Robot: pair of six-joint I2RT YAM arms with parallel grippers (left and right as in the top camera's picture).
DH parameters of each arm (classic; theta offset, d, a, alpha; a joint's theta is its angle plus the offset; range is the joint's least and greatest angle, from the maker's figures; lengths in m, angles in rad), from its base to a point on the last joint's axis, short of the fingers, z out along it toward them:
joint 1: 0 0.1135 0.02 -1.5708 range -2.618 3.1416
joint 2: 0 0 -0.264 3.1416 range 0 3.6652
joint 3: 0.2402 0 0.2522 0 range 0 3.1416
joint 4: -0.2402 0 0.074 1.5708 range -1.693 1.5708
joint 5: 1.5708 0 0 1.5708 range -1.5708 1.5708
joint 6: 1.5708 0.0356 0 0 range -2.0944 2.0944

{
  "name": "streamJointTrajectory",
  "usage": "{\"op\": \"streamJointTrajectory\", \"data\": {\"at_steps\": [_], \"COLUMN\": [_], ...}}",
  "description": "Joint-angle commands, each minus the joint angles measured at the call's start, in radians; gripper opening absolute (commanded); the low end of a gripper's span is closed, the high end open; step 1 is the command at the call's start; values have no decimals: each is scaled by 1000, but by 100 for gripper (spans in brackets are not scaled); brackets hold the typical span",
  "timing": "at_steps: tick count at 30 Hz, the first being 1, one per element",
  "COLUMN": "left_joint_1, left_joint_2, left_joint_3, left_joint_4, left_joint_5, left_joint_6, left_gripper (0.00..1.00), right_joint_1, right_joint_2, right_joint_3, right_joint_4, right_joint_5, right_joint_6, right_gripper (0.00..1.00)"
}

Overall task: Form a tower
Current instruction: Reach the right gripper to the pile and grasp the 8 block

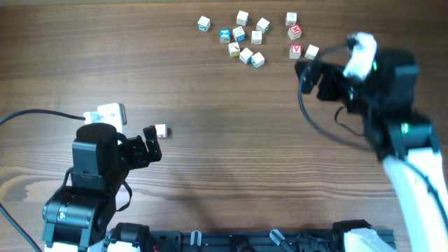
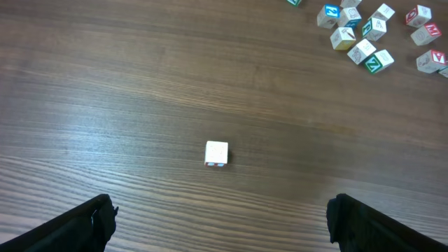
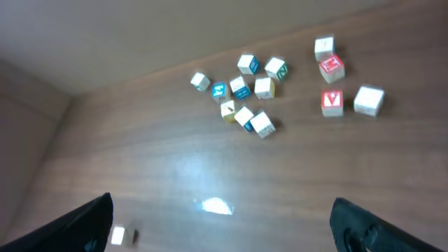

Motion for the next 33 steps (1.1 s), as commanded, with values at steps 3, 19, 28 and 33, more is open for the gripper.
{"op": "streamJointTrajectory", "data": {"at_steps": [3, 19, 28, 33], "left_joint_1": [6, 6, 6, 6], "left_joint_2": [-2, -2, -2, -2], "left_joint_3": [8, 8, 8, 8], "left_joint_4": [2, 2, 2, 2], "left_joint_5": [2, 2, 2, 2], "left_joint_6": [-13, -13, -13, -13], "left_gripper": [100, 100, 100, 100], "right_joint_1": [6, 129, 182, 182], "right_joint_2": [240, 892, 1019, 1039], "right_joint_3": [173, 175, 184, 211], "right_joint_4": [26, 477, 681, 692], "right_joint_5": [-176, 72, 216, 216], "right_joint_6": [-51, -418, -500, -487], "right_gripper": [99, 99, 80, 46]}}
